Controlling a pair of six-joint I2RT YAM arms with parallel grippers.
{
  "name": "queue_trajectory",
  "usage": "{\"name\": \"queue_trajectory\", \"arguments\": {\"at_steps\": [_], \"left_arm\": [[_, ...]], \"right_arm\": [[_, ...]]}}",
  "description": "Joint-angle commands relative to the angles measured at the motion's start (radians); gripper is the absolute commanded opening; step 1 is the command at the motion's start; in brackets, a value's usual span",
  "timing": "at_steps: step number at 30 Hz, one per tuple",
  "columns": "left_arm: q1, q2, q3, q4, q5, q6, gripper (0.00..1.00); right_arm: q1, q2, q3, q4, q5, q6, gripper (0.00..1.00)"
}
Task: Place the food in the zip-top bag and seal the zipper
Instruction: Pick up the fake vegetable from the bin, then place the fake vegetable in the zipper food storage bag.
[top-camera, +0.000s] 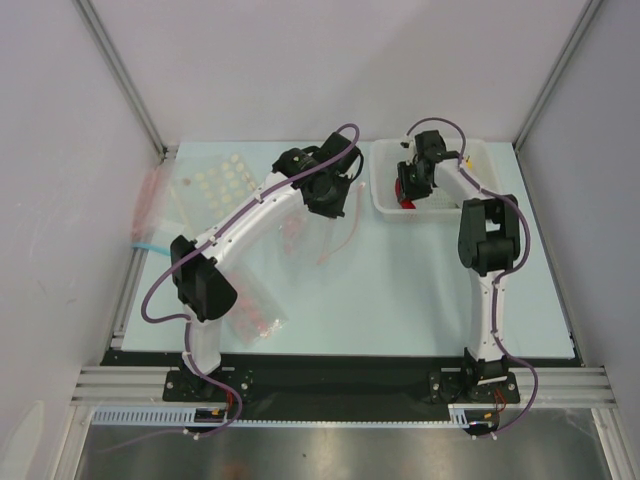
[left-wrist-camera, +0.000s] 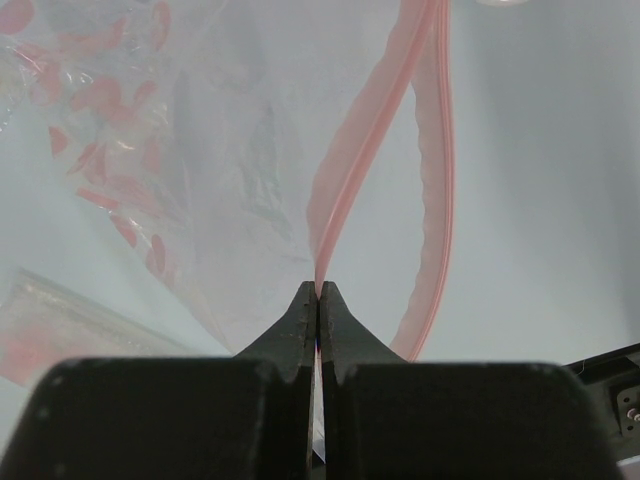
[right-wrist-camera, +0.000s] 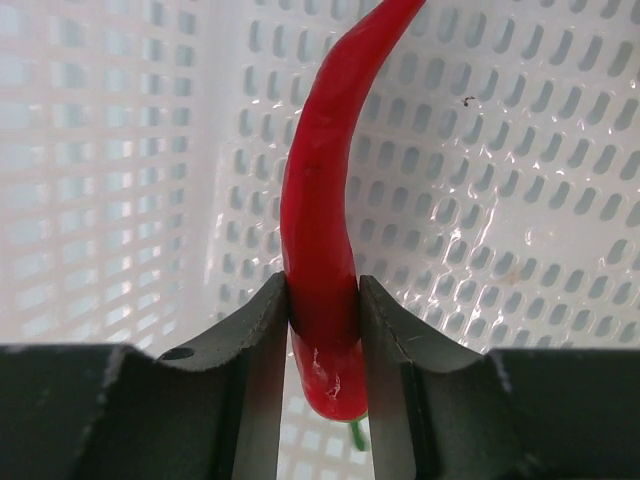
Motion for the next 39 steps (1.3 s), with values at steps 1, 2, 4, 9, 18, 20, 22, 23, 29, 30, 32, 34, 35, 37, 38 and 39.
{"name": "queue_trajectory", "arguments": {"at_steps": [1, 2, 4, 9, 18, 20, 22, 23, 29, 30, 32, 34, 35, 37, 38, 39], "left_arm": [[0.008, -0.042, 0.0, 0.015, 0.003, 0.02, 0.0], [0.008, -0.04, -0.002, 0.016, 0.0, 0.021, 0.0], [0.008, -0.042, -0.005, 0.024, 0.0, 0.021, 0.0], [0.008, -0.04, 0.0, 0.035, 0.01, 0.017, 0.0], [0.008, -0.037, 0.001, 0.047, 0.017, 0.008, 0.0], [0.008, -0.039, 0.001, 0.053, 0.021, 0.005, 0.0], [0.008, -0.04, -0.002, 0.058, 0.023, 0.004, 0.0], [0.008, -0.042, -0.003, 0.058, 0.023, 0.004, 0.0], [0.007, -0.057, -0.036, 0.076, 0.032, 0.001, 0.01], [0.005, -0.06, -0.036, 0.078, 0.032, -0.001, 0.0], [0.0, -0.07, -0.046, 0.093, 0.035, -0.001, 0.0], [-0.004, -0.088, -0.068, 0.107, 0.036, -0.004, 0.0], [-0.007, -0.097, -0.077, 0.122, 0.036, -0.006, 0.0], [-0.009, -0.12, -0.098, 0.139, 0.044, -0.015, 0.0], [-0.01, -0.128, -0.103, 0.145, 0.046, -0.018, 0.0], [-0.01, -0.129, -0.103, 0.148, 0.049, -0.024, 0.0]], "right_arm": [[-0.01, -0.146, 0.007, 0.032, -0.068, 0.028, 0.24], [-0.015, -0.165, -0.002, 0.038, -0.089, 0.051, 0.24], [-0.019, -0.219, -0.041, 0.055, -0.152, 0.074, 0.22], [-0.05, -0.327, -0.11, 0.07, -0.291, 0.15, 0.2], [-0.006, -0.669, -0.416, 0.095, -0.466, 0.246, 0.19], [0.031, -0.76, -0.462, 0.087, -0.483, 0.258, 0.19], [0.076, -0.824, -0.521, 0.058, -0.485, 0.263, 0.19], [0.086, -0.887, -0.542, 0.05, -0.496, 0.268, 0.19], [0.162, -1.042, -0.65, 0.021, -0.539, 0.329, 0.19], [0.168, -1.047, -0.66, 0.017, -0.545, 0.334, 0.18], [0.192, -1.049, -0.668, 0.001, -0.546, 0.337, 0.18], [0.205, -1.045, -0.685, -0.007, -0.531, 0.338, 0.17], [0.209, -1.042, -0.691, -0.007, -0.537, 0.341, 0.17], [0.214, -1.039, -0.711, -0.005, -0.54, 0.349, 0.17], [0.22, -1.039, -0.717, 0.003, -0.543, 0.351, 0.17], [0.229, -1.041, -0.725, 0.006, -0.543, 0.357, 0.17]]}}
